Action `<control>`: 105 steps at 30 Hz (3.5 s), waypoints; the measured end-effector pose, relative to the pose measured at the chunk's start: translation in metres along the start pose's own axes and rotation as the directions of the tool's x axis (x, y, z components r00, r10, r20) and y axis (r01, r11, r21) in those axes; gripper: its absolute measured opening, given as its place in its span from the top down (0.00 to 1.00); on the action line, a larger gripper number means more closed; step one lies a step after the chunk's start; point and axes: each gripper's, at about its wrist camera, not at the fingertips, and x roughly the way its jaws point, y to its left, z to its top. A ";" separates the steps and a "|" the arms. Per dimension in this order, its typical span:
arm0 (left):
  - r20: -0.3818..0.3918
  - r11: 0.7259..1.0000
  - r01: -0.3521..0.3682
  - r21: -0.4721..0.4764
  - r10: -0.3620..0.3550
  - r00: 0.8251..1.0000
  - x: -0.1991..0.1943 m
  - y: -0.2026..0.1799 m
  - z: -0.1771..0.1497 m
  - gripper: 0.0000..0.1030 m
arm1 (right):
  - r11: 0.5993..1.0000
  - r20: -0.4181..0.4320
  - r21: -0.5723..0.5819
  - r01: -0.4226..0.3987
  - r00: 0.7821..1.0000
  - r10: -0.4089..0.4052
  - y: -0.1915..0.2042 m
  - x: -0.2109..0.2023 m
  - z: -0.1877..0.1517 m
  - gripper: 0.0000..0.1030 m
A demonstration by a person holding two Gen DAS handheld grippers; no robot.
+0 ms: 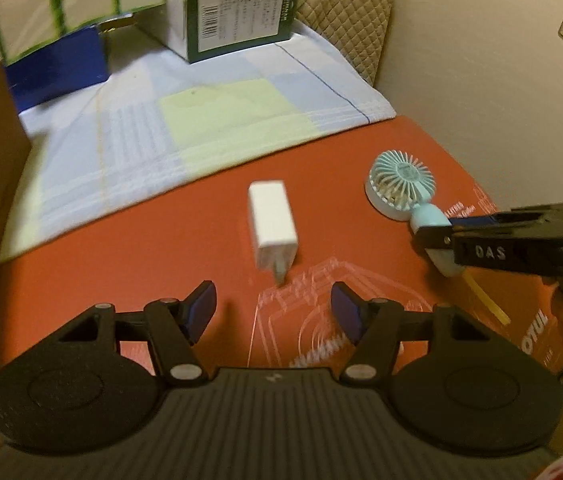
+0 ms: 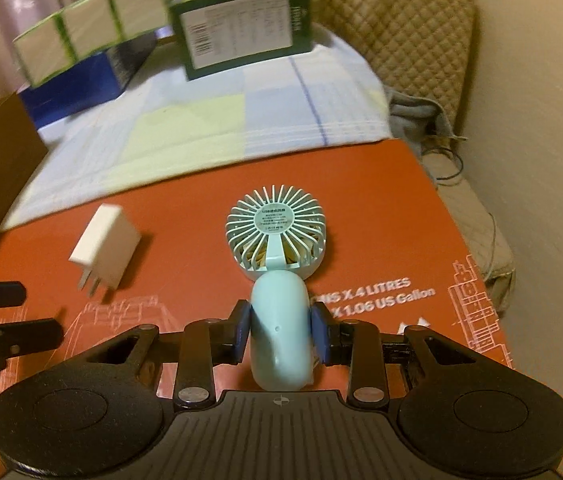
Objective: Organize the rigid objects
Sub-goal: 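Grasp the mint-green fan handle with the right gripper while the left gripper grasps the white charger, then lift the fan and charger and hold them above the mat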
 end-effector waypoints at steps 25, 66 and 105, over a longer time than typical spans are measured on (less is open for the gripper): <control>-0.051 0.996 -0.034 0.085 0.039 0.998 0.058 0.000 0.030 0.79 | 1.000 0.002 -0.024 -0.018 1.000 0.018 0.000 0.017 0.012 0.70; -0.092 0.972 -0.180 -0.154 0.168 0.982 -0.029 0.063 -0.074 0.78 | 0.883 -0.141 -0.366 -0.296 0.955 0.262 0.110 0.005 -0.054 0.70; -0.079 0.976 -0.174 -0.131 0.165 0.983 -0.044 0.053 -0.090 0.79 | 0.900 -0.113 -0.364 -0.240 0.970 0.213 0.123 -0.004 -0.064 0.71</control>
